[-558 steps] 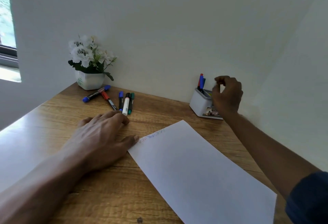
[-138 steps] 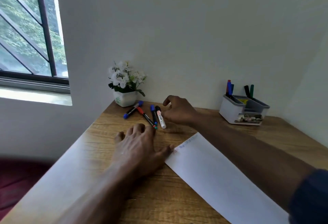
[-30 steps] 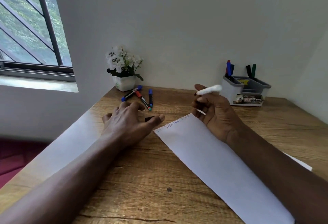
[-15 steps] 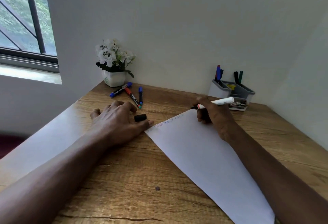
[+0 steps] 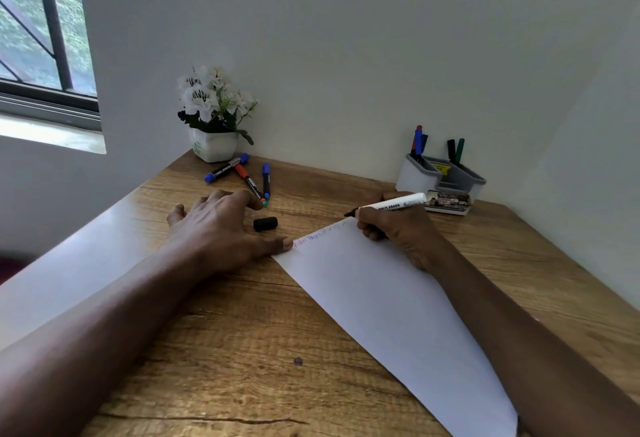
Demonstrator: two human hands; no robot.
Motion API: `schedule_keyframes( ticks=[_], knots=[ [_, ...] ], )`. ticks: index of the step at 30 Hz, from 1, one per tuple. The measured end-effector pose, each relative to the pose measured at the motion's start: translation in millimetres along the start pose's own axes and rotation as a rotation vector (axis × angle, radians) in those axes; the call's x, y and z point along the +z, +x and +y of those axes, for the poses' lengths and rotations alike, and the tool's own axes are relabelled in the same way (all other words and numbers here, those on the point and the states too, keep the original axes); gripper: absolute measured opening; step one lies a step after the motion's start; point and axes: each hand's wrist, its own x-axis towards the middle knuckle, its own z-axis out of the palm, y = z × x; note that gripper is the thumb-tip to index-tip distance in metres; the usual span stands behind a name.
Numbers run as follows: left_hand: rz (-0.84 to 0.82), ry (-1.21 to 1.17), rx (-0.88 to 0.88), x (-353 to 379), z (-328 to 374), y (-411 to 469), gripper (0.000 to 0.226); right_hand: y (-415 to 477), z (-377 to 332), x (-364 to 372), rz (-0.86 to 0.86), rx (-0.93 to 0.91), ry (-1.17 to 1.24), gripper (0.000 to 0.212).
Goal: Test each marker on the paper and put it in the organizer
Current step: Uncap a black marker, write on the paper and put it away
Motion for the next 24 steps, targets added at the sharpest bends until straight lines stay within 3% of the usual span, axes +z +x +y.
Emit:
schedule_keyframes(
  ticks=[6,15,20,24],
  knots=[
    [-0.009,0.003,0.004,0.4,-0.5,-0.2,0.085,2.7,4.4,6.4,0.148,-0.038,-0.119,0.019],
    [-0.017,0.006,0.003,-1.1,1.0,-2.7,0.085,5.9,6.1,7.9,0.157,-0.079,-0.227,0.031],
    [-0.021,0.008,0.002,-1.0,0.4,-2.3,0.089,4.7,6.6,8.2,0.158,-0.076,-0.194,0.022],
    [-0.026,0.017,0.003,-0.3,-1.5,-0.8,0.09,6.3,8.2,8.1,0.167,-0.102,-0.248,0.027]
  ],
)
